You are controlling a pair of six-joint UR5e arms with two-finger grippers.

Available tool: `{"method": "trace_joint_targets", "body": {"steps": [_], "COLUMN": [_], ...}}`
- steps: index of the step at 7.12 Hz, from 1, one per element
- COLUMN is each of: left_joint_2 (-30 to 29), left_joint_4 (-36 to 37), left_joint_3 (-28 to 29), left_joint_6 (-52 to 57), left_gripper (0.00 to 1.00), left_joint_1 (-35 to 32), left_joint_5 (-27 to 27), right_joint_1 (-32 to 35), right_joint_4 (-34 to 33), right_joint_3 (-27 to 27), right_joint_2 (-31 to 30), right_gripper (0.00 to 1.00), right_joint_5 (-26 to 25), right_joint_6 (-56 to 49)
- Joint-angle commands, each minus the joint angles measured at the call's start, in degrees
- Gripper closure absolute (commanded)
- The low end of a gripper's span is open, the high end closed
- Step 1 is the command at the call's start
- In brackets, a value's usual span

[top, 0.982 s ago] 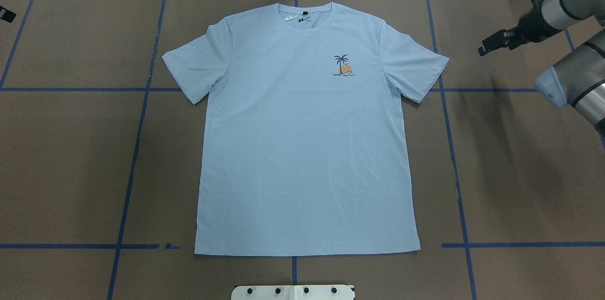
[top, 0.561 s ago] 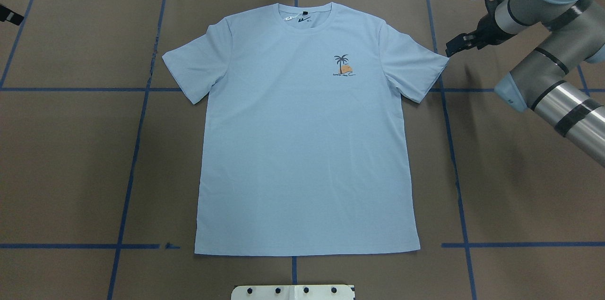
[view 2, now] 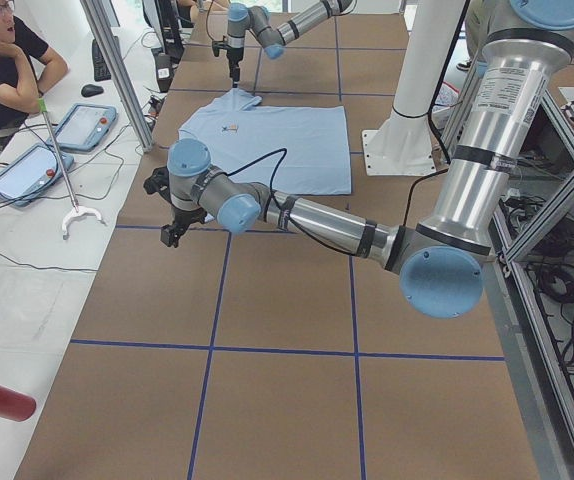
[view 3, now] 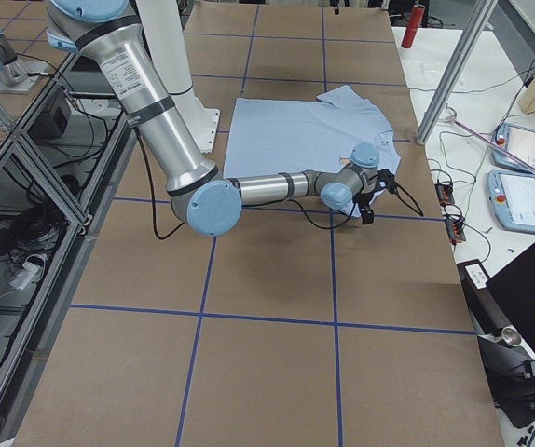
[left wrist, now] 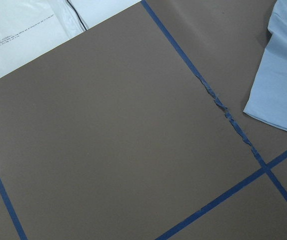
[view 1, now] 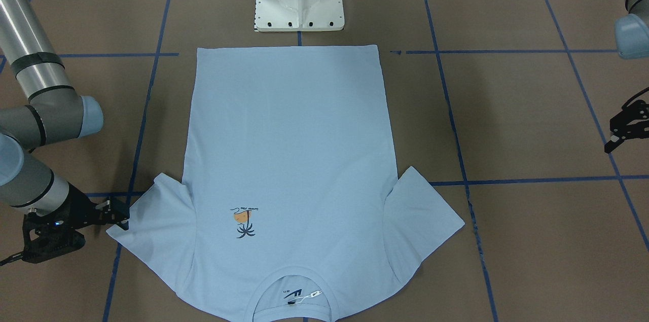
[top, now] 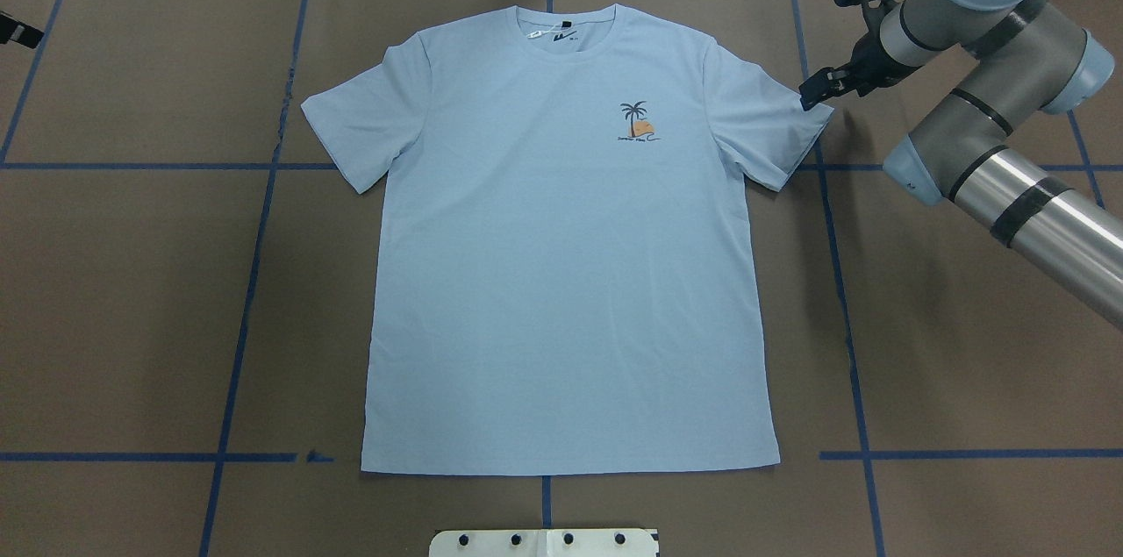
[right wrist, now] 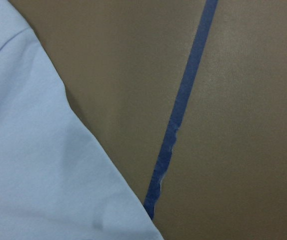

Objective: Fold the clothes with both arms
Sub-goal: 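Move the right gripper to the sleeve nearest it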

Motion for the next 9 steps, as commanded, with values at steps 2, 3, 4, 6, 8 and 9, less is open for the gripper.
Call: {"method": "trace_joint_targets", "body": {"steps": [2,3,4,6,8,9], "left_joint_2": [0.0,0.0,0.0,-0.1,-0.1,0.0], "left_joint_4": [-0.1,0.0,0.0,0.0,0.0,0.0], "left_joint_3": [0.0,0.0,0.0,0.0,0.1,0.1], "left_joint_6": [-0.1,-0.1,-0.1,-0.9,-1.0,-1.0], "left_gripper": [0.0,0.0,0.0,0.0,0.0,0.0], "left_joint_1": [0.0,0.0,0.0,0.0,0.0,0.0], "left_joint_5": [0.0,-0.1,-0.1,-0.2,-0.2,-0.2], "right_joint_1": [-1.2,-1.2,-1.2,-1.2,-0.7,-0.4], "right_joint_4": [-0.2,-0.2,-0.4,-0.5,-0.4,-0.5], "right_joint_3": [-1.3,-1.3,-1.3,-1.0,-0.5,1.3], "right_joint_2": [0.2,0.2,0.3,0.7,1.0,1.1], "right_gripper": [0.13,0.34,0.7,1.0,1.0,1.0], "right_joint_5": [0.0,0.0,0.0,0.0,0.7,1.2], "right_joint_6": [0.0,0.1,0.0,-0.1,0.0,0.1]}}
